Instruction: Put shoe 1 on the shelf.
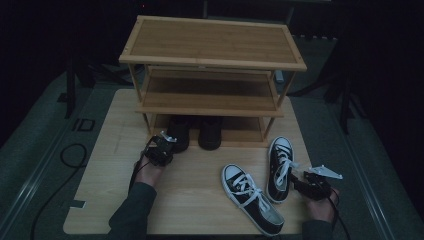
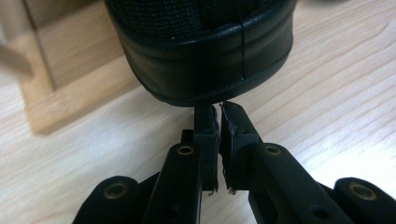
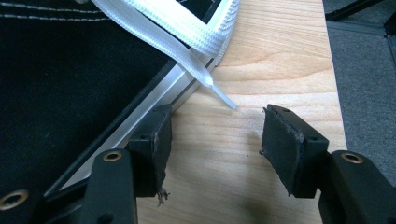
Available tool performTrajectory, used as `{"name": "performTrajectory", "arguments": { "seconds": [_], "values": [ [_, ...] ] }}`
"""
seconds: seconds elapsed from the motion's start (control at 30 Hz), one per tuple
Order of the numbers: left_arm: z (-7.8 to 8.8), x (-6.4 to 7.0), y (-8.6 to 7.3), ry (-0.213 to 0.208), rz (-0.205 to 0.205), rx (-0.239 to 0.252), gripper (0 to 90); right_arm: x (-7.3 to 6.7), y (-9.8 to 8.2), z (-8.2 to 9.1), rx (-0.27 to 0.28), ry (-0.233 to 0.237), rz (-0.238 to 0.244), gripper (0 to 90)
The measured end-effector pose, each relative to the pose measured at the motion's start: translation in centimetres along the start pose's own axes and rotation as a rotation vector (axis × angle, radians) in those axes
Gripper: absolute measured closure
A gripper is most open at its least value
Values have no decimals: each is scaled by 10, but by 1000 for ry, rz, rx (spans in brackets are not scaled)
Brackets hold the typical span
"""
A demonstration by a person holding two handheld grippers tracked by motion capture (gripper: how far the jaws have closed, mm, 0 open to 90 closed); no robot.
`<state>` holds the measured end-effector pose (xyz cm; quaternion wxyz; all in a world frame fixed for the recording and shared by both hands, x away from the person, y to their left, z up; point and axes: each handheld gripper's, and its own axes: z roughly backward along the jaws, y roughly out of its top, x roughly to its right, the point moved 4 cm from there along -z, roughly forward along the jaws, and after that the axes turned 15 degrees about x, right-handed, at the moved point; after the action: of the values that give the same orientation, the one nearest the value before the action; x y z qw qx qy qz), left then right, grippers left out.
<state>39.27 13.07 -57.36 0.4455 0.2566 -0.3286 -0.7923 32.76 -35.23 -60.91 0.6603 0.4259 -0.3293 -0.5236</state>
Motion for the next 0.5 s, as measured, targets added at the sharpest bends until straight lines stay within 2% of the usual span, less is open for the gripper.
{"name": "performTrajectory", "arguments": {
  "seconds": [0.27, 0.5],
  "values": [
    [-20, 23, 6, -23, -30, -8, 864, 0, 0, 0, 0, 1, -1, 423],
    [-25, 25, 10, -25, -21, -10, 867, 0, 0, 0, 0, 2, 0, 423]
  ]
}}
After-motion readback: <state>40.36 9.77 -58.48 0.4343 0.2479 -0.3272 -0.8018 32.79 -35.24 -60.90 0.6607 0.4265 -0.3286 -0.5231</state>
